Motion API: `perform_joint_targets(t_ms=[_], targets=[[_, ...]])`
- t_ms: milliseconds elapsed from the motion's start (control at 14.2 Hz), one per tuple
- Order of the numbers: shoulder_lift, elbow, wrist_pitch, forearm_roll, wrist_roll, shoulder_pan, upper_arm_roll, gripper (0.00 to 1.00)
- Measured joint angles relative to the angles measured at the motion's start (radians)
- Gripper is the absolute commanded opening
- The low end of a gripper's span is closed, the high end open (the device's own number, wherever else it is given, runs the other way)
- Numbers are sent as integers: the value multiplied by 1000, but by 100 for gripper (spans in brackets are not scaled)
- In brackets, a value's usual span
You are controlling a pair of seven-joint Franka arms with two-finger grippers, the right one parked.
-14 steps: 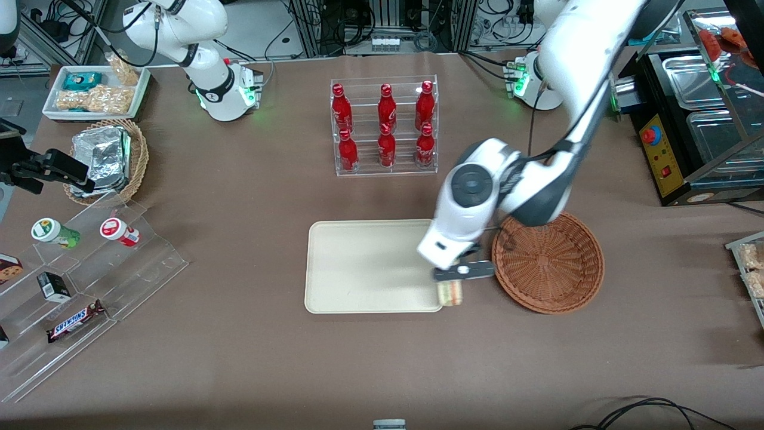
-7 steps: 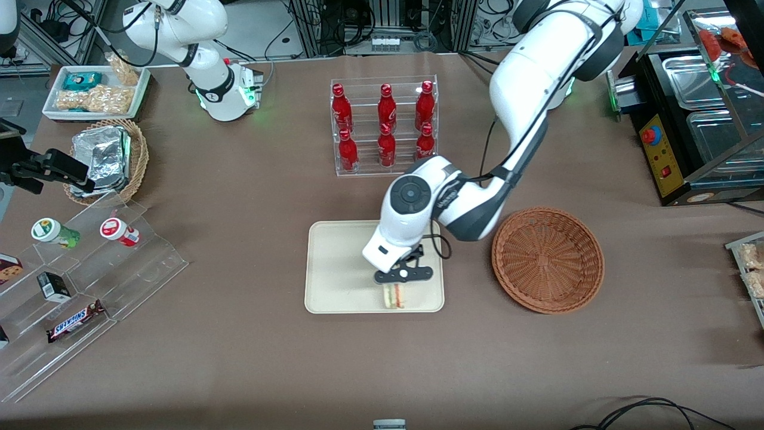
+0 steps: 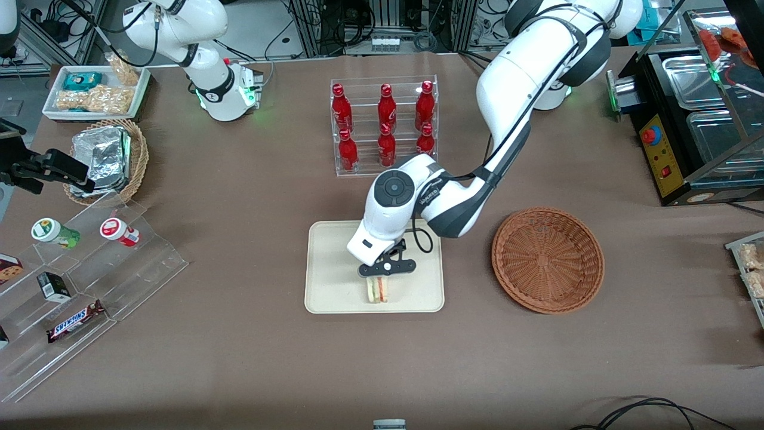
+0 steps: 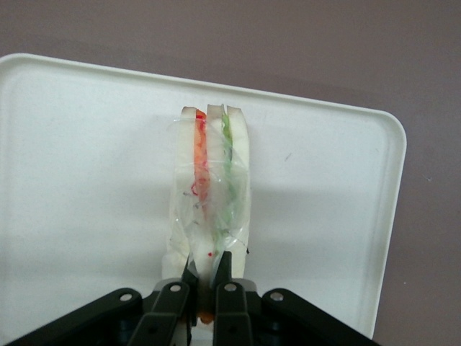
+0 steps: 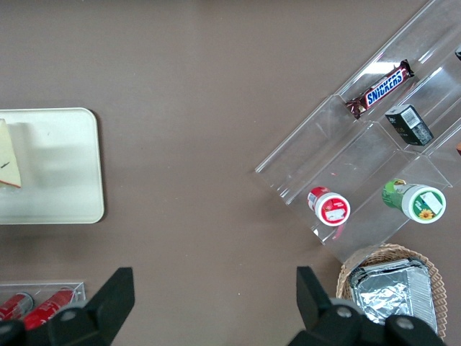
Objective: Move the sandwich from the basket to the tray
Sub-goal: 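Lower the sandwich onto the tray and open the left gripper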
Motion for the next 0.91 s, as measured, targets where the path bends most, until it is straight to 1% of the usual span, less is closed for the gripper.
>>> perform_joint_targets(t_ms=[281, 352, 422, 492, 773, 914], targets=[[22, 0, 0, -3, 22, -2, -2, 12], [30, 0, 0, -3, 33, -2, -2, 19], [37, 0, 0, -3, 41, -2, -2, 51], [41, 0, 0, -6, 44, -2, -2, 100], [30, 31, -2, -63, 49, 0, -3, 100], [-13, 56, -76, -80, 49, 8, -3, 100]])
